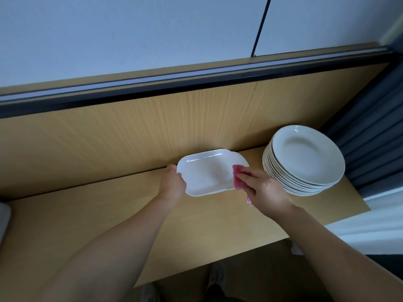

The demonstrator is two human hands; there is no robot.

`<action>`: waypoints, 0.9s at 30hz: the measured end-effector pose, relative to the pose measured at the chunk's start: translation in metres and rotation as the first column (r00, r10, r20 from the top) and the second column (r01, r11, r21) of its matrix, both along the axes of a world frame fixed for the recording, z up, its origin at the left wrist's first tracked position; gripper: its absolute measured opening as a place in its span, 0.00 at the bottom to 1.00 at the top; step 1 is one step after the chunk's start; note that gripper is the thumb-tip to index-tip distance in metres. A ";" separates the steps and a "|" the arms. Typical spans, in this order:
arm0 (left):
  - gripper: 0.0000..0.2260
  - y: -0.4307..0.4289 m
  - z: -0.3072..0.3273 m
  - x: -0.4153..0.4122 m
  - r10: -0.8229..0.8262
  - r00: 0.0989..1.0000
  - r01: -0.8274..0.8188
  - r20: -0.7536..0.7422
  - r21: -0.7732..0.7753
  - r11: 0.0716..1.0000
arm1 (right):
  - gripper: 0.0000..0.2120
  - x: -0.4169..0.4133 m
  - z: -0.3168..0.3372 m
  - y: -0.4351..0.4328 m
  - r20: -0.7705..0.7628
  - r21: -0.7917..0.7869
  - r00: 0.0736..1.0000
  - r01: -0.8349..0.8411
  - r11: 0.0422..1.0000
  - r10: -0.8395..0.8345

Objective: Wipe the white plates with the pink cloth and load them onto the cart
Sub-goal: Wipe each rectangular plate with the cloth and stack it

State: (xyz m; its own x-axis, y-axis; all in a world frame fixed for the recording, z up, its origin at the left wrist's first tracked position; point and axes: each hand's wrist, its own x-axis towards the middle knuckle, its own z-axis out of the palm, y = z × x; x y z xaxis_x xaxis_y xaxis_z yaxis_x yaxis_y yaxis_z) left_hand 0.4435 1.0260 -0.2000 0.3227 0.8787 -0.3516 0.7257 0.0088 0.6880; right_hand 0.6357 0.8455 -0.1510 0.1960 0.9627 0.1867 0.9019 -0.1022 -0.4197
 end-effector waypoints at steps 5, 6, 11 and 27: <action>0.10 0.003 0.011 -0.051 0.047 0.999 -0.048 0.024 0.040 0.998 | 0.18 -0.032 0.012 0.026 -0.017 0.036 0.999 -0.038 0.999 0.038; 0.11 0.003 0.012 -0.063 0.061 0.998 -0.061 0.017 0.043 0.997 | 0.17 -0.041 0.014 0.032 -0.035 0.047 0.998 -0.049 0.998 0.051; 0.10 0.004 0.009 -0.131 0.113 0.992 -0.109 -0.064 0.052 0.993 | 0.15 -0.093 0.020 0.063 -0.025 0.086 0.992 -0.119 0.989 0.122; 0.11 0.003 -0.023 -0.241 0.130 0.979 -0.134 -0.159 -0.013 0.991 | 0.12 -0.206 -0.009 0.113 -0.125 -0.100 0.958 -0.271 0.957 0.258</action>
